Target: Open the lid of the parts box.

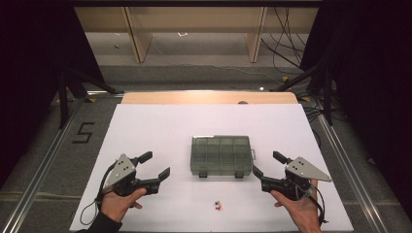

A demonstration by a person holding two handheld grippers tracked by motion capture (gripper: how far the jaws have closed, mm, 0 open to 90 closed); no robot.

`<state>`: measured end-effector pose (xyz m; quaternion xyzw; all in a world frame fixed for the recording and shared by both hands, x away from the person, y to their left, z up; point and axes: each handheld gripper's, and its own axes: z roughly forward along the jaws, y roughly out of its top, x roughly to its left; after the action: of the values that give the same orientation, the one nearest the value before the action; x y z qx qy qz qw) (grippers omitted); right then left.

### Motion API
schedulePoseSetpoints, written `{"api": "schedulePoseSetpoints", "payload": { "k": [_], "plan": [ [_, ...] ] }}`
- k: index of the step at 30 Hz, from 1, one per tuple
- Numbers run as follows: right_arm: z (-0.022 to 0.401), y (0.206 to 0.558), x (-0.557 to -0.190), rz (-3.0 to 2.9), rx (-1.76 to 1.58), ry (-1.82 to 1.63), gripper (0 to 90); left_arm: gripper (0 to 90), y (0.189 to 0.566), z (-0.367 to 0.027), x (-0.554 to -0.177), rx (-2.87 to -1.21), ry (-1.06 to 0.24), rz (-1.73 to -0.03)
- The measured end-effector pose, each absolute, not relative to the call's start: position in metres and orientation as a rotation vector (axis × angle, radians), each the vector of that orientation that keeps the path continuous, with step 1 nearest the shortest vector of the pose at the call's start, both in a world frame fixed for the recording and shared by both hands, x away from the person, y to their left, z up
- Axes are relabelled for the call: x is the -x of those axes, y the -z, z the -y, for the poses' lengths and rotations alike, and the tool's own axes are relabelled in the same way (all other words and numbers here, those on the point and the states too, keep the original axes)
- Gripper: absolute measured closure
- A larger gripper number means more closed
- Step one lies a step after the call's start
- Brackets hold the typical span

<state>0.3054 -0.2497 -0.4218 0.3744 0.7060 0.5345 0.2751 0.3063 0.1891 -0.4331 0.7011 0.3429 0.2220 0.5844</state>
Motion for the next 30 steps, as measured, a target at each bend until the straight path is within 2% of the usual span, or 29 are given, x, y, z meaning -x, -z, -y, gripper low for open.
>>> {"api": "schedulePoseSetpoints", "payload": {
  "k": [9, 15, 17, 18, 20, 27, 28, 30],
  "plan": [
    [0.25, 0.422, -0.305, -1.907, -1.009, -1.428, 16.1, 17.2, 0.433, -0.189, -0.306, -1.636, -0.519, -0.797],
    [0.251, 0.421, -0.306, -1.928, -0.998, -1.425, 20.6, 24.4, 0.434, -0.19, -0.307, -1.658, -0.527, -0.773],
    [0.253, 0.421, -0.306, -1.938, -0.994, -1.407, 23.8, 28.5, 0.434, -0.19, -0.306, -1.662, -0.527, -0.786],
    [0.255, 0.42, -0.307, -1.941, -0.993, -1.392, 26.2, 34.0, 0.435, -0.188, -0.306, -1.645, -0.513, -0.801],
    [0.256, 0.42, -0.307, -1.94, -0.989, -1.392, 27.8, 36.8, 0.435, -0.19, -0.307, -1.687, -0.524, -0.773],
    [0.26, 0.419, -0.316, -2.026, -0.941, -1.343, 42.9, 63.7, 0.442, -0.183, -0.313, -1.727, -0.473, -0.766],
    [0.26, 0.42, -0.32, -2.04, -0.918, -1.349, 48.0, 71.0, 0.443, -0.183, -0.316, -1.735, -0.47, -0.77],
    [0.26, 0.42, -0.321, -2.049, -0.916, -1.342, 49.9, 74.1, 0.444, -0.183, -0.318, -1.742, -0.483, -0.749]
  ]
}}
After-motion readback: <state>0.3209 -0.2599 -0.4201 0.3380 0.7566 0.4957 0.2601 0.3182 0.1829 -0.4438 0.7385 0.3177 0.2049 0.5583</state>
